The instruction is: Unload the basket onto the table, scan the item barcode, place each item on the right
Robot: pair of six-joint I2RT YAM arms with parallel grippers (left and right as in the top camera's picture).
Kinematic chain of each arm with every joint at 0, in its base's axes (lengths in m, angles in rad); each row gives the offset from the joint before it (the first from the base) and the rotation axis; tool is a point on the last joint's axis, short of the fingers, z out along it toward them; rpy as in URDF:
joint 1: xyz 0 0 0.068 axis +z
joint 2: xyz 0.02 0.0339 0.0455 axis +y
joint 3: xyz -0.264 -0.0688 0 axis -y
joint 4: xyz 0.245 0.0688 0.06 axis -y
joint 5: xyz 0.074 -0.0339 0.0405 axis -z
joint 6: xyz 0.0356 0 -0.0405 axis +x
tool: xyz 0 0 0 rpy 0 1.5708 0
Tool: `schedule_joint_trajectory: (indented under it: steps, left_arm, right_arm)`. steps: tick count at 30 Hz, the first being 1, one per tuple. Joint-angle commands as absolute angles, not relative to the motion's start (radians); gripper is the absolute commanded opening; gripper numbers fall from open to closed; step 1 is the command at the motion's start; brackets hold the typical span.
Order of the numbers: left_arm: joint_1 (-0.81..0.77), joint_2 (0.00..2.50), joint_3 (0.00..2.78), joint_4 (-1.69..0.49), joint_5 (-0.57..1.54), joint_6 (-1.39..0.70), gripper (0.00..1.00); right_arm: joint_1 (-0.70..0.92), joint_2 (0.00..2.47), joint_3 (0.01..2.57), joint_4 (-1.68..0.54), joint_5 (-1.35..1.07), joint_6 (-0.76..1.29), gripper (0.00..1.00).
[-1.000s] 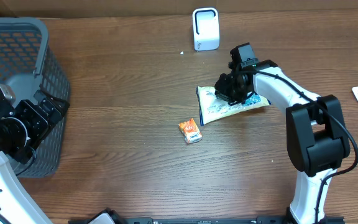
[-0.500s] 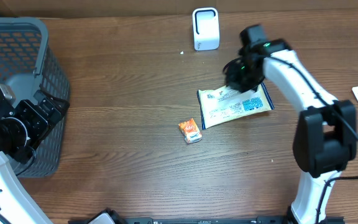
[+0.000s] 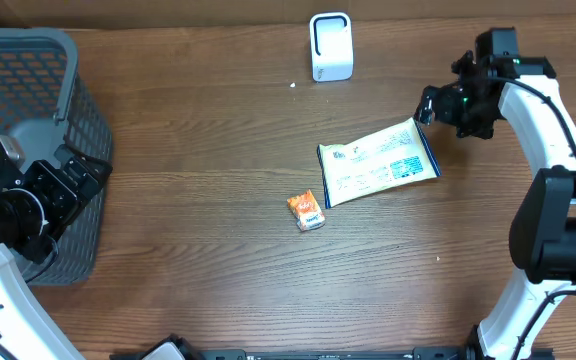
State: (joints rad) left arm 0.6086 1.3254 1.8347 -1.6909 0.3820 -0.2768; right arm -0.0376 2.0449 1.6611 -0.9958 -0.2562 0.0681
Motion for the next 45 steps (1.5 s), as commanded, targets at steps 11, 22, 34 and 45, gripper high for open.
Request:
schedule_joint_trajectory:
  steps: [11, 22, 34, 45]
  left_arm:
    - [0.602, 1.324, 1.831, -1.689, 0.385, -0.254, 1.00]
    - [0.602, 1.324, 1.831, -1.689, 0.385, -0.254, 1.00]
    - [0.602, 1.324, 1.831, -1.689, 0.385, -0.254, 1.00]
    - [0.602, 1.324, 1.831, -1.689, 0.385, -0.254, 1.00]
  right_arm:
    - [-0.001, 2.051, 1.428, -0.823, -0.413, 0.005, 1.00]
    - [0.000, 2.092, 1.399, -0.784, -0.421, 0.085, 0.10]
    - [-0.052, 1.982, 1.672, -1.044, -0.354, 0.165, 0.04]
    - [-0.045, 1.771, 1.868, -1.268, -0.086, 0.178, 0.04]
